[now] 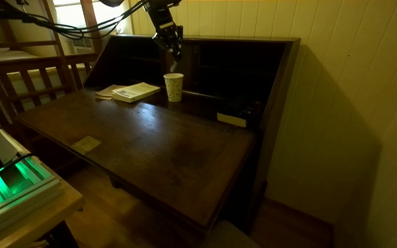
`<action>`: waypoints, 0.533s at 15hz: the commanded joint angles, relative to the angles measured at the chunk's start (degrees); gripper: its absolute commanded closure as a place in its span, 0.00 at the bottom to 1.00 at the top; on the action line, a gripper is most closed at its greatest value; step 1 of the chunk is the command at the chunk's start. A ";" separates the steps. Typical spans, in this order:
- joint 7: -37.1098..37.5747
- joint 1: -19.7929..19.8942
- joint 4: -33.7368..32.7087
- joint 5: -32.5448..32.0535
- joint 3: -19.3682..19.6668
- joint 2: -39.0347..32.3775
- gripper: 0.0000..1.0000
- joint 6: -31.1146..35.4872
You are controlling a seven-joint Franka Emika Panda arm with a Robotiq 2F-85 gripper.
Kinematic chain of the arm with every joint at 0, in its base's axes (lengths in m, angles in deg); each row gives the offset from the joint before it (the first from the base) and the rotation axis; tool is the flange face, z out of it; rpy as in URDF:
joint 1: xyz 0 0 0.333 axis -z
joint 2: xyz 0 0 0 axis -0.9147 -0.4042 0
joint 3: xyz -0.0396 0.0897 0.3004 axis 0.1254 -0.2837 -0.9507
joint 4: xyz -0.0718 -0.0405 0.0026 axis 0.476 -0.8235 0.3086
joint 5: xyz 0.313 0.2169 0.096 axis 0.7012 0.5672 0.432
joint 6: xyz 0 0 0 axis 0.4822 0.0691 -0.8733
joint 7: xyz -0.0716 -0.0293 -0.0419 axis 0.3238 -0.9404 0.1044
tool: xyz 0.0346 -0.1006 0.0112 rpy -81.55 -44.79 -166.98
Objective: Put the marker inside the cup
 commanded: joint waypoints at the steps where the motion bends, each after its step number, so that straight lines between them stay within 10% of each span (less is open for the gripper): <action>1: 0.21 -0.72 1.42 -4.21 0.30 0.53 0.95 1.07; 8: 0.76 -1.18 2.38 -9.09 0.23 -0.12 0.95 -0.16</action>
